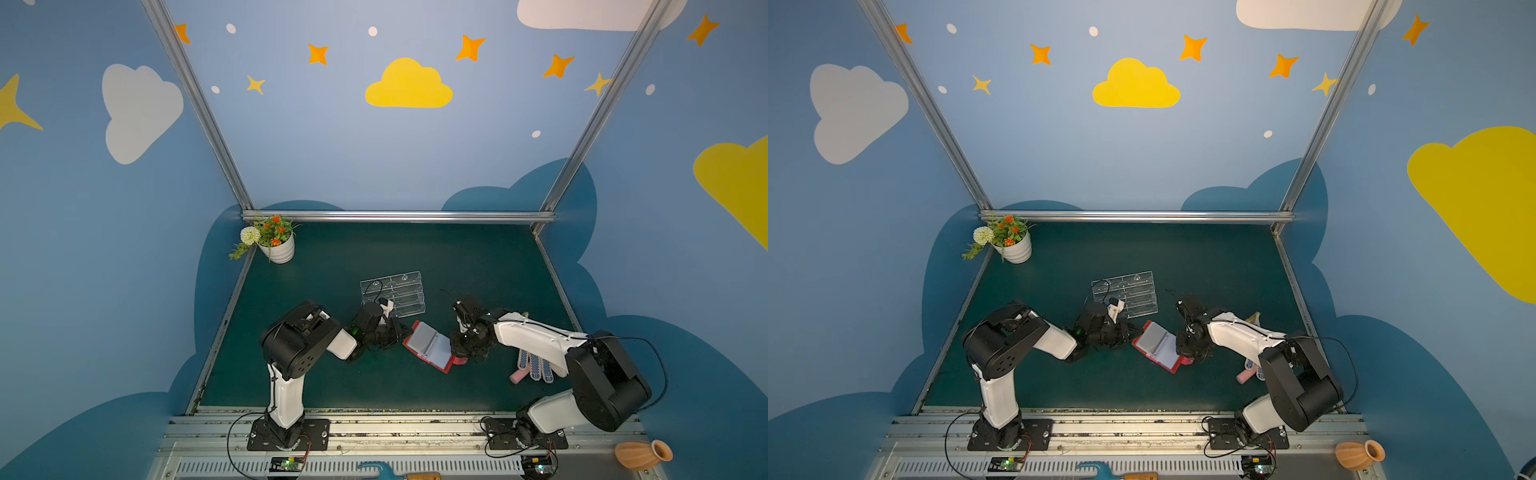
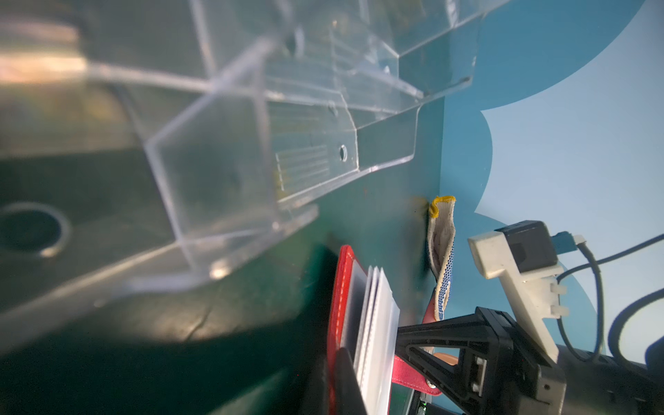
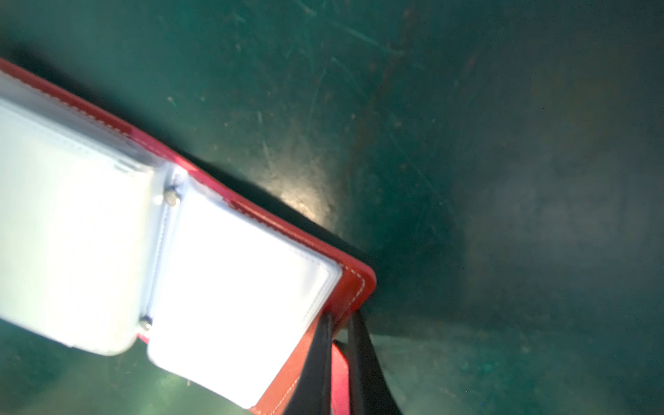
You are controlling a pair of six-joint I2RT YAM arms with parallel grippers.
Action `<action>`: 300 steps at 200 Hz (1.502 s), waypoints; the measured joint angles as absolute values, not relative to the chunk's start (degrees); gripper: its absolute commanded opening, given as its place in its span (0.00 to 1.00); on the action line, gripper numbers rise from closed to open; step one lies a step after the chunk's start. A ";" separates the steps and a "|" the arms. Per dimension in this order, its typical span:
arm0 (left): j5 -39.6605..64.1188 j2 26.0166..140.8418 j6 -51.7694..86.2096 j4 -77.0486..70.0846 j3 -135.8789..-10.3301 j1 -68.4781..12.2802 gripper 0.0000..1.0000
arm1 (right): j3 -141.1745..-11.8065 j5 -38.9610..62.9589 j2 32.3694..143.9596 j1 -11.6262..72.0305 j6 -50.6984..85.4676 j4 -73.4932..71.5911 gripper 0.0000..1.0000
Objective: Take the credit cards out of the card holder
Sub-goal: Pick up the card holder from the bottom-center of the table.
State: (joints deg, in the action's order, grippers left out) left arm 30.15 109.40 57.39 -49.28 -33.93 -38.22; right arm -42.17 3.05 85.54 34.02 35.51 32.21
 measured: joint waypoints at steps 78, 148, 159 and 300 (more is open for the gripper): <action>25.23 106.02 61.43 -53.74 -27.22 -42.17 0.04 | -40.18 3.86 78.50 34.39 34.81 28.16 0.81; 11.42 103.92 69.19 -63.29 -19.64 -49.76 0.04 | -44.21 4.01 63.09 35.99 35.46 33.21 0.94; 7.81 102.02 69.93 -61.54 -18.63 -51.92 0.05 | -44.84 3.68 64.45 38.11 36.23 33.98 0.94; -20.43 89.19 72.90 -41.43 -19.31 -65.43 0.04 | -59.24 -3.44 91.26 52.64 40.69 37.21 0.94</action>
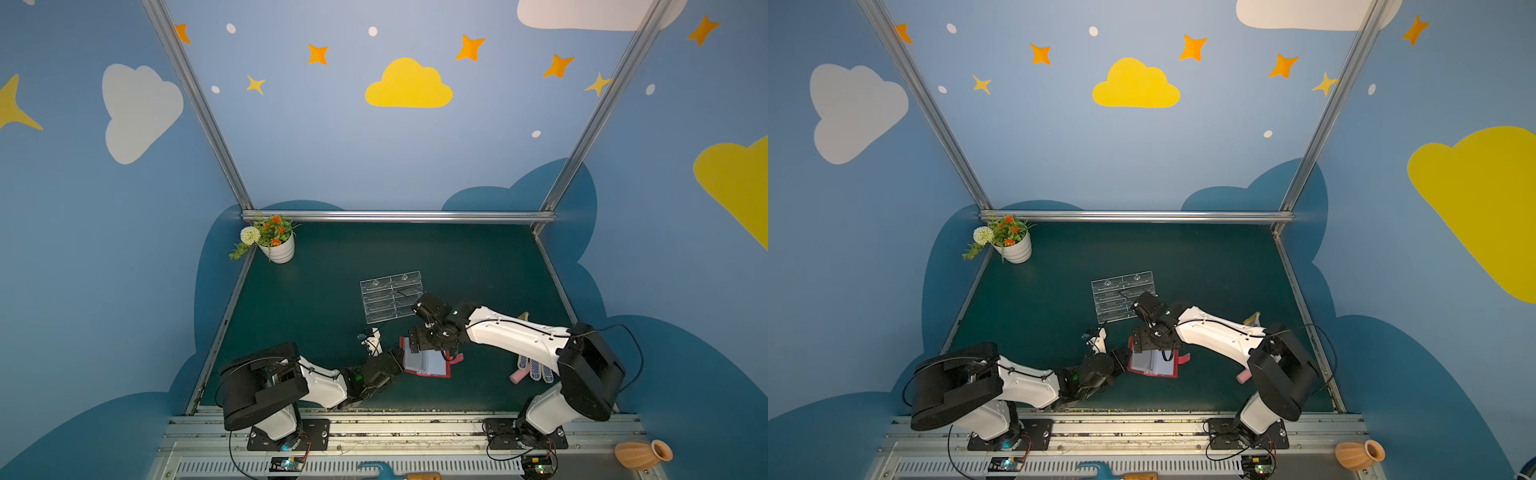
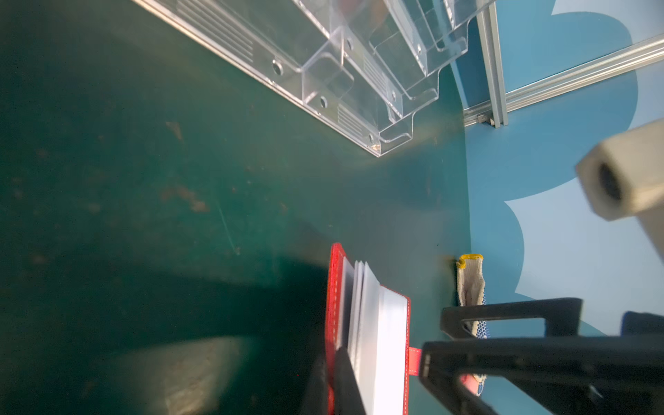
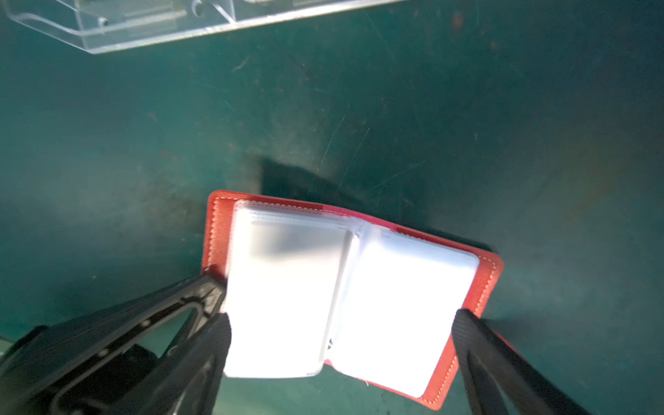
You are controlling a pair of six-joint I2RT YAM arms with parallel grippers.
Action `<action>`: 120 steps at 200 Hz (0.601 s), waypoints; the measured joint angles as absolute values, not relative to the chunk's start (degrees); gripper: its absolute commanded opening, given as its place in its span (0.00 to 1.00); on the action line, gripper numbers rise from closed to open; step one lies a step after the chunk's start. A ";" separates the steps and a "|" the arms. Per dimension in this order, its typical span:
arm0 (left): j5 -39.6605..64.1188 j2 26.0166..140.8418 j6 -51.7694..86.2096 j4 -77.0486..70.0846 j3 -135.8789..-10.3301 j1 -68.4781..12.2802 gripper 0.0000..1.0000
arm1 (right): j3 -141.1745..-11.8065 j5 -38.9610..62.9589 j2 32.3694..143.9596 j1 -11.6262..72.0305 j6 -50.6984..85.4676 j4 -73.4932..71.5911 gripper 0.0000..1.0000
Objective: Take the credit cards out of the card holder
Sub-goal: Pick up the card holder from the bottom-center of the table, then flip over the card slot on the card holder.
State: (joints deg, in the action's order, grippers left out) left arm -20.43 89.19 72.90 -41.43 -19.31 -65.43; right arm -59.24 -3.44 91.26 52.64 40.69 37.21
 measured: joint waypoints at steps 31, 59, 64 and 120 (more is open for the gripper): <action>-21.10 89.19 72.90 -41.30 -19.35 -65.71 0.04 | -59.24 -2.92 92.90 52.77 40.93 36.38 0.94; -21.37 89.38 72.90 -41.32 -19.40 -65.95 0.04 | -59.27 -2.37 93.54 52.97 41.21 35.40 0.94; -21.43 89.47 72.90 -41.32 -19.40 -66.00 0.05 | -59.27 -2.26 93.58 53.01 41.21 35.27 0.94; -21.78 89.58 72.90 -41.30 -19.66 -66.28 0.05 | -59.31 -1.83 94.80 53.49 41.39 33.67 0.94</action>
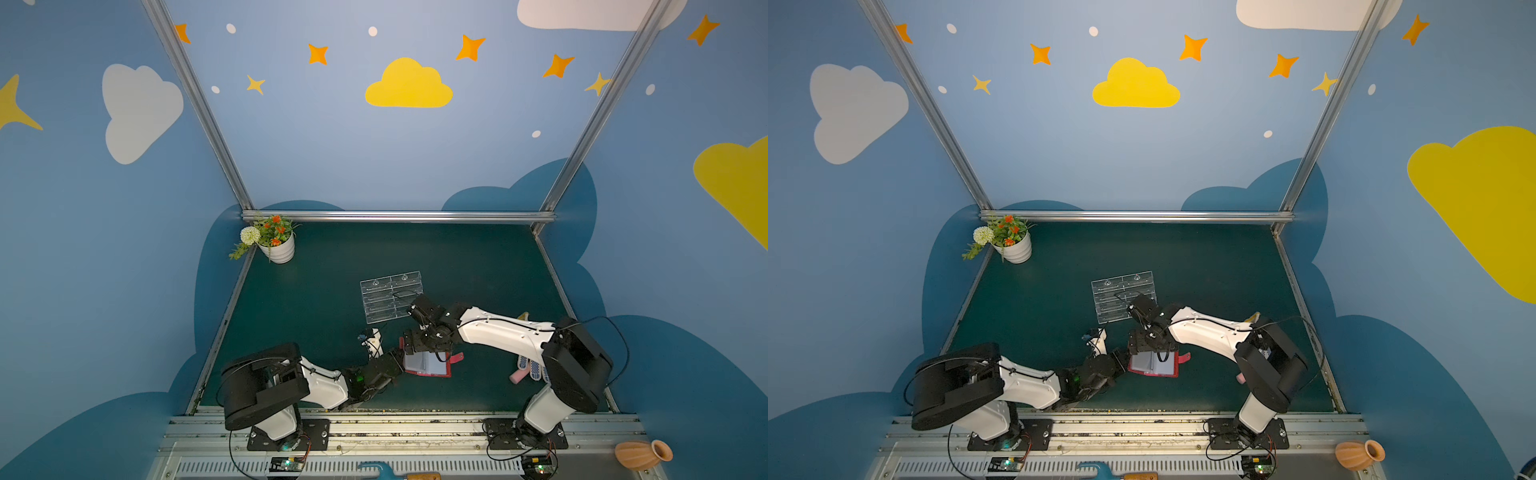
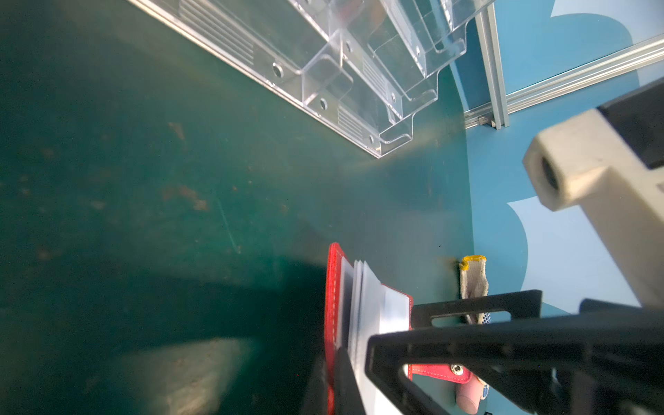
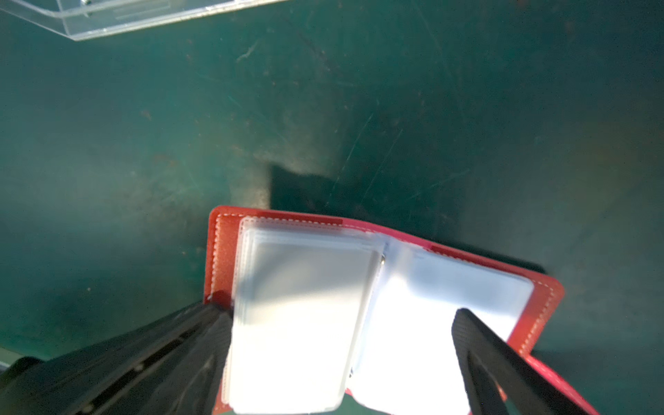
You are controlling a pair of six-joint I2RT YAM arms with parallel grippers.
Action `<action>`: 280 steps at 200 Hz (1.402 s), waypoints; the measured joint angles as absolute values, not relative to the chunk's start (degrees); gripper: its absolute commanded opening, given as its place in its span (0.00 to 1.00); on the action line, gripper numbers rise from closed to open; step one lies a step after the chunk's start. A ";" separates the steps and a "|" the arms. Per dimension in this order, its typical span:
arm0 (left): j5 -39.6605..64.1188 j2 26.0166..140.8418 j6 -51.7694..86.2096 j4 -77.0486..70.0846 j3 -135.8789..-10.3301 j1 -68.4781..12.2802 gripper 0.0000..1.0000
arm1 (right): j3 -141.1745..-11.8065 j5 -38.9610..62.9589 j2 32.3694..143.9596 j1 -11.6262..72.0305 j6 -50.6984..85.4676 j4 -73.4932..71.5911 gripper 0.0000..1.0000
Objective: Take the credit cards out of the card holder
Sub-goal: Flip over the card slot on the card holder.
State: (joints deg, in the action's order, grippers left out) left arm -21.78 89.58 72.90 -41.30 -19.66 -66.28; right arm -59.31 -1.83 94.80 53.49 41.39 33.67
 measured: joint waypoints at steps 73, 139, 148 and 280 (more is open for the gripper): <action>-22.63 89.47 73.12 -40.34 -19.66 -66.54 0.05 | -59.72 -3.27 96.23 53.54 41.80 33.98 0.94; -23.18 89.41 73.38 -39.88 -19.66 -66.92 0.05 | -57.80 -3.90 93.82 52.69 41.87 34.15 0.91; -23.27 89.34 73.38 -39.81 -19.66 -66.94 0.04 | -57.49 -3.97 93.10 52.51 41.98 34.26 0.91; -23.73 89.03 73.34 -39.46 -19.66 -66.94 0.04 | -51.33 -4.45 87.88 48.75 42.19 34.54 0.81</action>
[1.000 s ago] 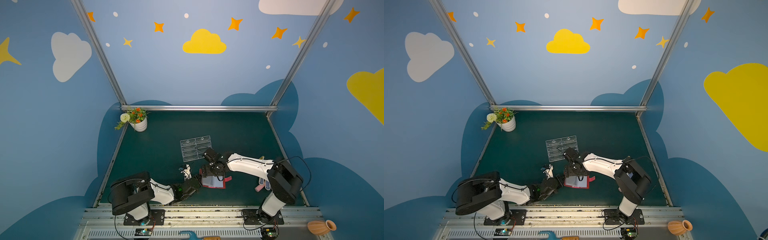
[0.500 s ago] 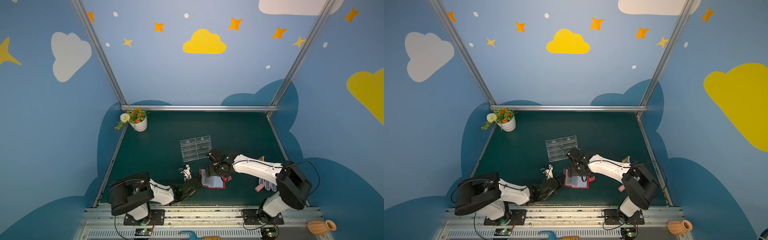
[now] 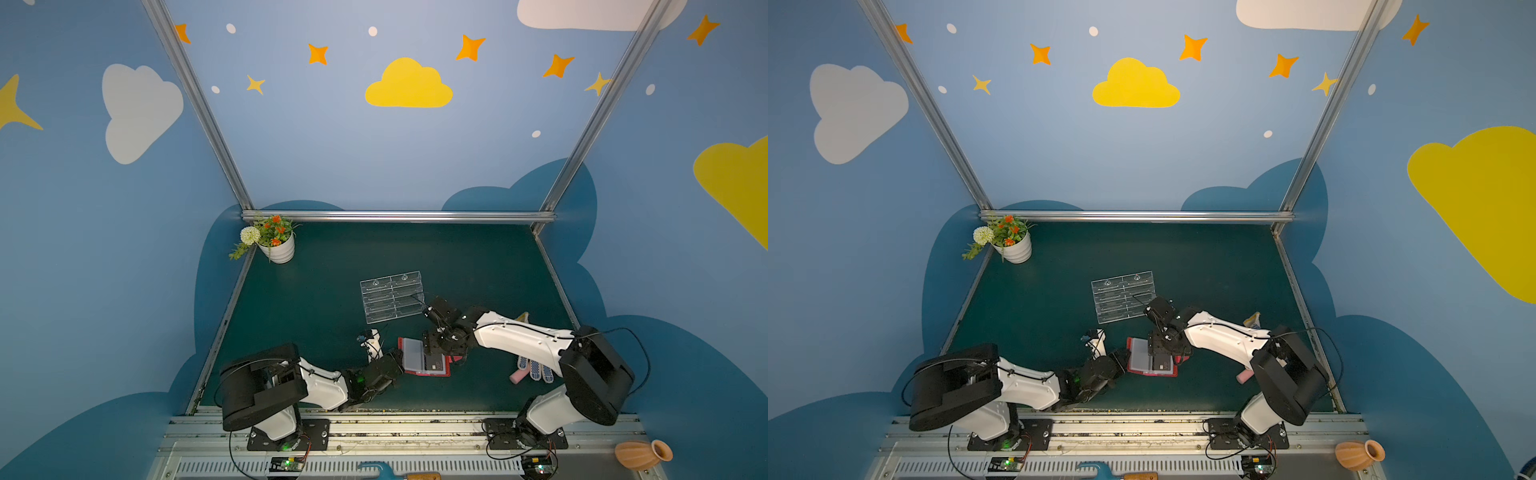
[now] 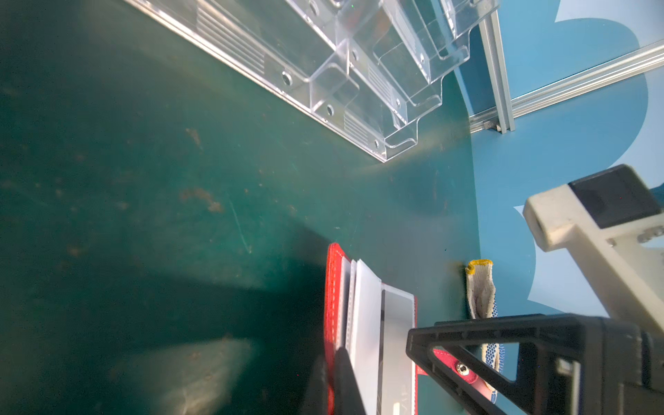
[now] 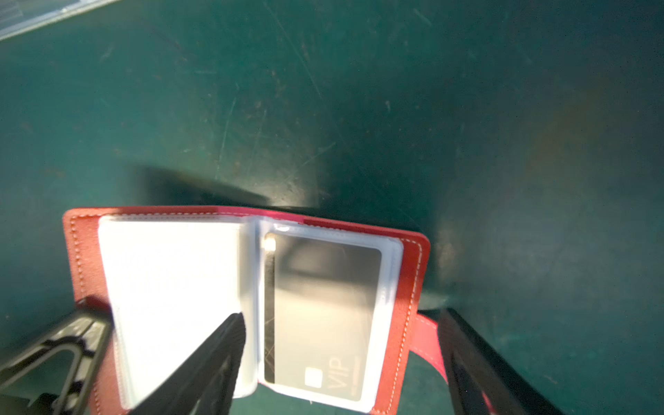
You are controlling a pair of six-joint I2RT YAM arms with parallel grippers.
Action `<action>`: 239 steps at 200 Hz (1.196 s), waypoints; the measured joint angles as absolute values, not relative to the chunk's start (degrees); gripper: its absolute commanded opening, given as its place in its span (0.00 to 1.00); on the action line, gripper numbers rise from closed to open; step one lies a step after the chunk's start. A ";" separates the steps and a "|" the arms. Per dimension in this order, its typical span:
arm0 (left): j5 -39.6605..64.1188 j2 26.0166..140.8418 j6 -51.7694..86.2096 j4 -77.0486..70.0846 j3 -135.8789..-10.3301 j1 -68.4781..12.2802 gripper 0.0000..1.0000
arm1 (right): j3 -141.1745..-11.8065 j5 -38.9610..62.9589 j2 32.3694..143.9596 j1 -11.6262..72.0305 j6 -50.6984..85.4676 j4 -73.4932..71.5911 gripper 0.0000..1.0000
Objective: Take the credit cards out of the card holder
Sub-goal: Flip over the card slot on the card holder.
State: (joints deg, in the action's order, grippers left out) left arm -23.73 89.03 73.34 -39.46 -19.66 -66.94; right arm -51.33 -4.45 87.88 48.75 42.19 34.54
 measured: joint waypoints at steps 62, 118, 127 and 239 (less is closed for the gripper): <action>-23.77 89.03 73.34 -38.94 -19.66 -66.94 0.14 | -49.32 -4.32 84.18 47.55 42.15 34.54 0.82; -25.82 80.49 75.11 -29.54 -19.09 -67.05 0.73 | -46.09 -2.52 72.23 44.49 42.00 34.54 0.74; -26.59 76.88 75.50 -26.63 -18.87 -67.05 0.76 | -45.69 -1.87 70.61 44.21 41.98 34.46 0.66; 10.44 69.56 62.78 -15.59 -33.93 -53.80 0.49 | -37.47 10.72 76.51 37.26 42.17 21.08 0.00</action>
